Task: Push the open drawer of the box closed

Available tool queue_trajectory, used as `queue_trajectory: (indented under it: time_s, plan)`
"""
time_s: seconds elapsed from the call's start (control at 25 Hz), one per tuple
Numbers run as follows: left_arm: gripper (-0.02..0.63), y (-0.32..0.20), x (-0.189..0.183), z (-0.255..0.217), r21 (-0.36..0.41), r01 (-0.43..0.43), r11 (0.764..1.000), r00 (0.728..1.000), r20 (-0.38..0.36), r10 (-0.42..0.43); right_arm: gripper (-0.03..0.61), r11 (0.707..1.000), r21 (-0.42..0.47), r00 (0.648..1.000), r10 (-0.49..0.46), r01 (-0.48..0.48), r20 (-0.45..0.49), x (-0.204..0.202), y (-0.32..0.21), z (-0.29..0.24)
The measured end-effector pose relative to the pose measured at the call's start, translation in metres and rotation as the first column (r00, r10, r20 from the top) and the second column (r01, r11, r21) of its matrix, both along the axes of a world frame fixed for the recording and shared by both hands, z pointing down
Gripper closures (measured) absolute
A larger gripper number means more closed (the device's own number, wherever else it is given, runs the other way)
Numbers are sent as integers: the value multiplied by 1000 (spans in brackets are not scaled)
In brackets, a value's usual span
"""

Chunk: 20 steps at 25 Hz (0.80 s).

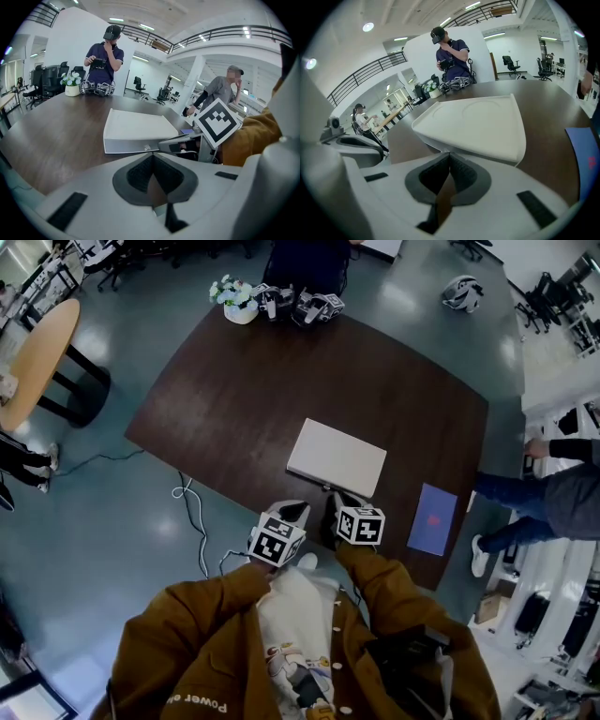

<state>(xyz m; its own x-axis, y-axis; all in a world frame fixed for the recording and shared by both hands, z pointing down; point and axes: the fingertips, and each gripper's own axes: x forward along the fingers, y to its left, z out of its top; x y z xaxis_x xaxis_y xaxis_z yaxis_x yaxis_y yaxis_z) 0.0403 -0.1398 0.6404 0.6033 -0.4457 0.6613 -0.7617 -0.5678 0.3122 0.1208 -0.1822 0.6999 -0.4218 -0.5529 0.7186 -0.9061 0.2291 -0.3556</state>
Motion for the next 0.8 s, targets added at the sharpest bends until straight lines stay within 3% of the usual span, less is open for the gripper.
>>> queue_trajectory:
  time_s: [0.8]
  plan:
    - [609, 23, -6, -15, 21, -15, 1000, 999, -39, 16, 572, 993, 116, 1000, 30, -31, 7, -6, 36, -47]
